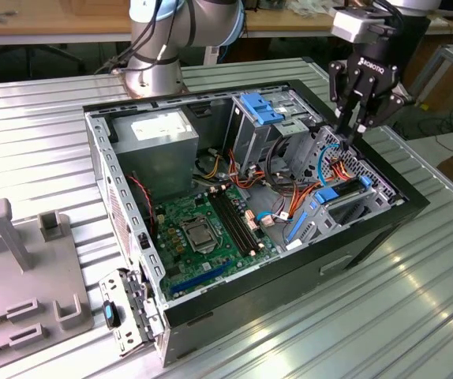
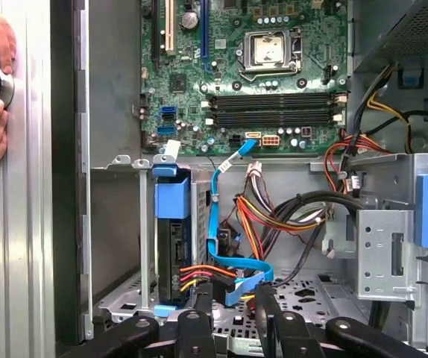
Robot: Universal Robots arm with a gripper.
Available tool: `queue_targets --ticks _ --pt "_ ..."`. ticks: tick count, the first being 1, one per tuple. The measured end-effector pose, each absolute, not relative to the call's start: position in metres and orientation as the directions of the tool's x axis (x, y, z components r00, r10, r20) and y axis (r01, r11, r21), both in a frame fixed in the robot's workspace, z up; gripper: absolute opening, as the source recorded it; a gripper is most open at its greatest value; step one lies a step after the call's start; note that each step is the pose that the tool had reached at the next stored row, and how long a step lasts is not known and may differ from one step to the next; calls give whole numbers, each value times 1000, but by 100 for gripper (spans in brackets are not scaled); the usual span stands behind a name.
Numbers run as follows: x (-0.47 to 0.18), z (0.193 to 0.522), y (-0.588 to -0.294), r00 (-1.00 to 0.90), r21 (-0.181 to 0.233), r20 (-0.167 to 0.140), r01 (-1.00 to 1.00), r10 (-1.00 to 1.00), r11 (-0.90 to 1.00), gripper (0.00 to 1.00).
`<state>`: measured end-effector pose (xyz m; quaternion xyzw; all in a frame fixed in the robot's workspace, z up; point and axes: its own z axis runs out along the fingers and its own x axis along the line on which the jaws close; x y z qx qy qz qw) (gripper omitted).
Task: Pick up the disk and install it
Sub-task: 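Insert the second disk wire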
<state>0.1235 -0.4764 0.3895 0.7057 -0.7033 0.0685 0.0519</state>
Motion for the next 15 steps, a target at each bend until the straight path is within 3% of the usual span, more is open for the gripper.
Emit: queue_targets --ticks 15 --pt "124 377 -468 1 -23 205 -1000 -979 -6 36"
